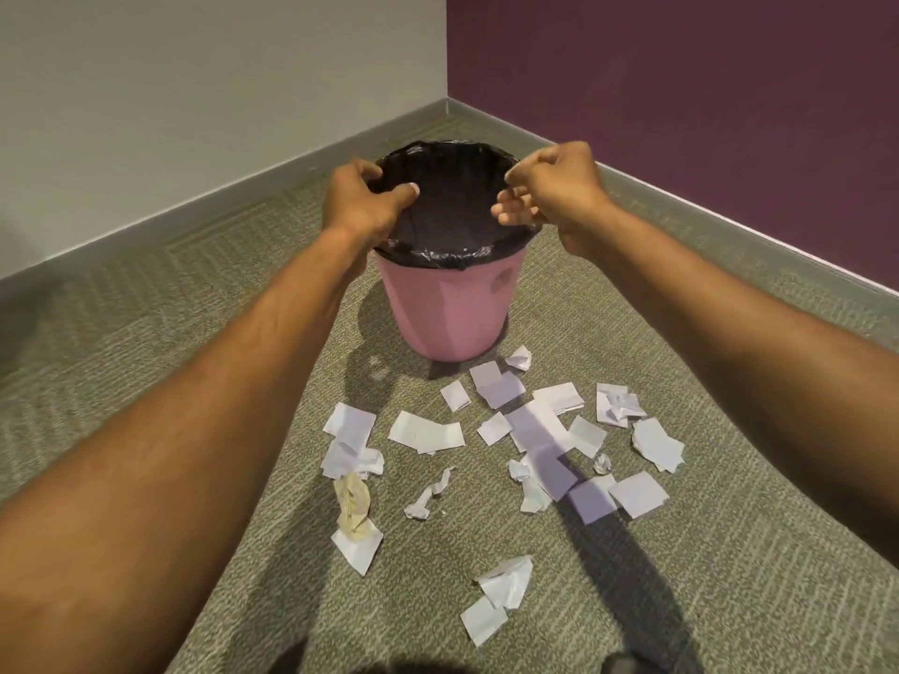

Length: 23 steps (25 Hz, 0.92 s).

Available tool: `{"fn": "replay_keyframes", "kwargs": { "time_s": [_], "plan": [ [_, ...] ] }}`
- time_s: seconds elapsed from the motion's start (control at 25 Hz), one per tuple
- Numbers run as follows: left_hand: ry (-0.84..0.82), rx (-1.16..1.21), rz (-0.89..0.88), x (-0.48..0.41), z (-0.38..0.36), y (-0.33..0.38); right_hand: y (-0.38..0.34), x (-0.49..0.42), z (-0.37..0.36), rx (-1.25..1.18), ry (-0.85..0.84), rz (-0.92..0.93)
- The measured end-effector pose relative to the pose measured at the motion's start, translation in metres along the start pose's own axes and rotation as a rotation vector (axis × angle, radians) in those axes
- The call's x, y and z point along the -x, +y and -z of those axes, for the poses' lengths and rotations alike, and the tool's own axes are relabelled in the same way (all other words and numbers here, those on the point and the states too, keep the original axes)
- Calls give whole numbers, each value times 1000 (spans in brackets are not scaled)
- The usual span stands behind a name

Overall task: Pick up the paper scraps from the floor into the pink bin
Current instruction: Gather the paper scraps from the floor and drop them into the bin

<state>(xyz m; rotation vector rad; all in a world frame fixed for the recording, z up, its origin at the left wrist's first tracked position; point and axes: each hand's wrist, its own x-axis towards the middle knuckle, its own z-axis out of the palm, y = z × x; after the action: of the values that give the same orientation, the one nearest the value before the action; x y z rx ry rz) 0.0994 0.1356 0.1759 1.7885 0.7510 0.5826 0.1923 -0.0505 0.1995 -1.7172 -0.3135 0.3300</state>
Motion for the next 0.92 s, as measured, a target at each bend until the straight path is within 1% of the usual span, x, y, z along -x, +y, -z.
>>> {"fn": "replay_keyframes", "kwargs": {
  "time_s": [0.08,0.16,0.24,0.28,0.32,0.4,0.52,0.6,0.76,0.84,0.92],
  "plan": [
    [116,-58,-34,9,6,-19,6,14,1,26,-70,49],
    [200,-111,-14,24,12,-47,16,29,1,82,-177,74],
    [248,-217,21,44,18,-82,35,41,1,192,-278,65],
    [246,-281,39,55,22,-104,48,46,-1,260,-334,51],
    [218,-348,63,65,26,-128,62,50,-3,327,-393,30],
    [94,-481,139,84,35,-177,95,55,-6,484,-487,-1],
    [-138,-722,182,111,48,-229,142,54,-14,787,-537,32],
    [-251,-843,190,128,55,-247,166,57,-28,915,-604,69],
    [-492,-1030,197,161,50,-258,211,70,-61,1130,-803,119],
    [-543,-1132,147,171,44,-263,226,77,-79,1197,-862,154],
    [-527,-1160,93,169,37,-265,237,77,-91,1251,-846,175]
  ]
}}
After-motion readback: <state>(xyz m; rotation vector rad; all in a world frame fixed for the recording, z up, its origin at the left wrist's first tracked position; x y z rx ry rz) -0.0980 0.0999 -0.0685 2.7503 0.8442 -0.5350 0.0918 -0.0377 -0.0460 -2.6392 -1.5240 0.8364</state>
